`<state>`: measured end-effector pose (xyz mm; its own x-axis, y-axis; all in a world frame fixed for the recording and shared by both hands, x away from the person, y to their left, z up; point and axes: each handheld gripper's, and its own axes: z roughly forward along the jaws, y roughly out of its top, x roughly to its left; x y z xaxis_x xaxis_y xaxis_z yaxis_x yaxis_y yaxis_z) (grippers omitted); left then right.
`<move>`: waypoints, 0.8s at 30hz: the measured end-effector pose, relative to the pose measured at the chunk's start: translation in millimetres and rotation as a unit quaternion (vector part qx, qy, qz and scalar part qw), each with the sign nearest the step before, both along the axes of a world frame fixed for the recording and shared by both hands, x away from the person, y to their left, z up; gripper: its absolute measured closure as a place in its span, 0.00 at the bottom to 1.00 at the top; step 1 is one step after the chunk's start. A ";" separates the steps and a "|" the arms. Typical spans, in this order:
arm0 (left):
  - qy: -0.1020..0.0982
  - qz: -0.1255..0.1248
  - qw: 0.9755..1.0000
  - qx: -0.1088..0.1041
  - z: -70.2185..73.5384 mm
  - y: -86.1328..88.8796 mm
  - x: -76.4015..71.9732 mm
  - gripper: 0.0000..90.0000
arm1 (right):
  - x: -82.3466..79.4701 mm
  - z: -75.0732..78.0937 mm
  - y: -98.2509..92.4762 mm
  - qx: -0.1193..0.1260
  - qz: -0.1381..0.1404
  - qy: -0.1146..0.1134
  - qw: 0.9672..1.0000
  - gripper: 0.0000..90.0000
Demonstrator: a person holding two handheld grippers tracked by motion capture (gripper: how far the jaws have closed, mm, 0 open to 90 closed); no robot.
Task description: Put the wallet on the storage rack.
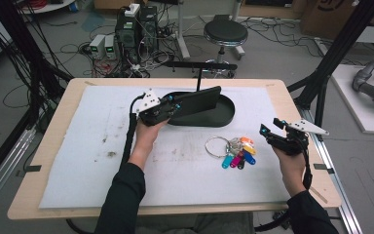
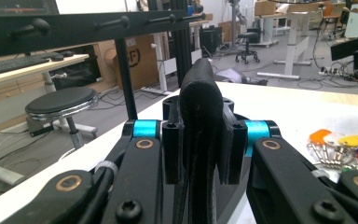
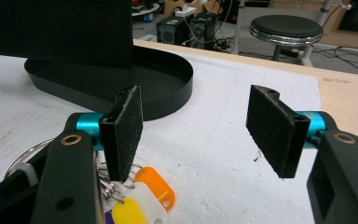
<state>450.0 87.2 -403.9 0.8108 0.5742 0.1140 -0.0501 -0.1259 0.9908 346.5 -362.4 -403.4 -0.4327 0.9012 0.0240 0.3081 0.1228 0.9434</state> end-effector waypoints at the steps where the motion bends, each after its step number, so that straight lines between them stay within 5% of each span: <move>1: 0.002 0.001 1.000 0.005 -1.3 -2.3 2.5 0.83 | 0.2 -0.2 0.0 0.001 0.000 0.000 1.000 0.41; 10: 0.009 0.004 1.000 -0.002 -12.6 -21.0 22.9 0.83 | 0.4 -0.5 -0.1 0.001 0.000 0.003 1.000 0.41; 16: 0.021 0.010 1.000 0.005 -23.3 -21.2 30.0 0.83 | 0.6 -0.7 -0.6 0.002 0.002 0.003 1.000 0.41; 24: 0.033 0.013 0.999 -0.015 -30.8 -16.8 35.4 0.83 | 0.8 -0.9 0.2 0.001 0.003 0.003 1.000 0.41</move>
<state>485.4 70.4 -434.7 0.8005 0.5977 0.0438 0.0179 -0.0969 0.9951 347.3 -362.2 -404.3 -0.4381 0.8985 0.0279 0.3136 0.1237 0.9415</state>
